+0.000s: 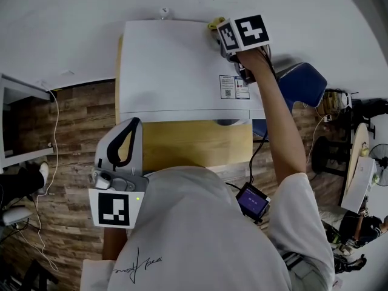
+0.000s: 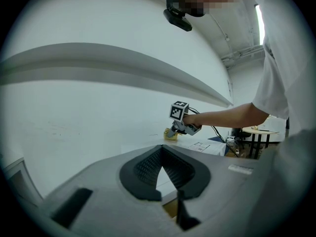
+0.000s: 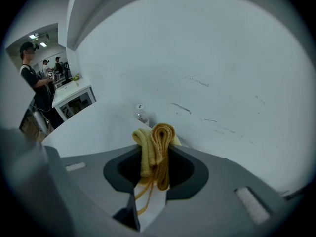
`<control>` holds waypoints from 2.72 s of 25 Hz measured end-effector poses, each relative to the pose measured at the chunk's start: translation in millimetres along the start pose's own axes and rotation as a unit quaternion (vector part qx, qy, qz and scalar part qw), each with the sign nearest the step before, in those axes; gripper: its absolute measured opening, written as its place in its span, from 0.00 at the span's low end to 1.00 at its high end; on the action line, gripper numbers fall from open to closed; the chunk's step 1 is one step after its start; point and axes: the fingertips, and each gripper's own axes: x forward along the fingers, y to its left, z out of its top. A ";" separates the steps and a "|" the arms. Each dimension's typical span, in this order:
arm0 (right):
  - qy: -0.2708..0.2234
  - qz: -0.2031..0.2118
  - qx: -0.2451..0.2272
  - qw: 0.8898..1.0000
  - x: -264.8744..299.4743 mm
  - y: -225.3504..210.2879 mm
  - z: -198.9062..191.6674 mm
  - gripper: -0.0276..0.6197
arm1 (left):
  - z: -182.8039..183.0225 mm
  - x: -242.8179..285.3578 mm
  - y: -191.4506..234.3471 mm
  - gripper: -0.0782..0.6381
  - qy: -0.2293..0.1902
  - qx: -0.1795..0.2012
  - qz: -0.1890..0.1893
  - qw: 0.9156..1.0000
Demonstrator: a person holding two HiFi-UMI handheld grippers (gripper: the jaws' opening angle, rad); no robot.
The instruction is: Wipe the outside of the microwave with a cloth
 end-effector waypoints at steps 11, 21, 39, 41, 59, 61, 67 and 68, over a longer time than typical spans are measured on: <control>-0.011 0.030 -0.021 0.999 7.6 40.3 23.4 0.22 | -1.0 -4.2 0.8 0.10 0.002 -0.004 0.006 1.000; -0.021 0.062 -0.036 0.997 18.2 78.3 45.7 0.22 | -3.2 -5.3 5.8 0.10 0.006 -0.006 0.011 1.000; -0.041 0.125 -0.072 0.989 43.9 171.6 97.5 0.22 | -7.4 -11.7 25.2 0.10 0.013 -0.016 0.035 0.999; -0.045 0.135 -0.076 0.987 45.4 183.1 102.0 0.22 | -7.4 -13.6 26.6 0.10 0.013 -0.018 0.039 0.999; -0.084 0.212 -0.054 0.972 -13.9 178.8 75.2 0.23 | -1.4 -10.6 -0.1 0.10 0.001 -0.011 0.027 1.000; -0.089 0.201 -0.035 0.975 -22.1 151.4 66.3 0.23 | 0.1 -7.9 -7.9 0.10 0.000 -0.007 0.025 1.000; -0.087 0.160 0.012 0.983 -38.2 81.8 35.1 0.23 | -4.2 -5.5 -16.0 0.10 0.005 0.009 0.007 1.000; -0.085 0.151 0.016 0.985 -41.0 70.1 29.4 0.23 | -3.8 -4.9 -17.6 0.10 0.005 0.011 0.005 1.000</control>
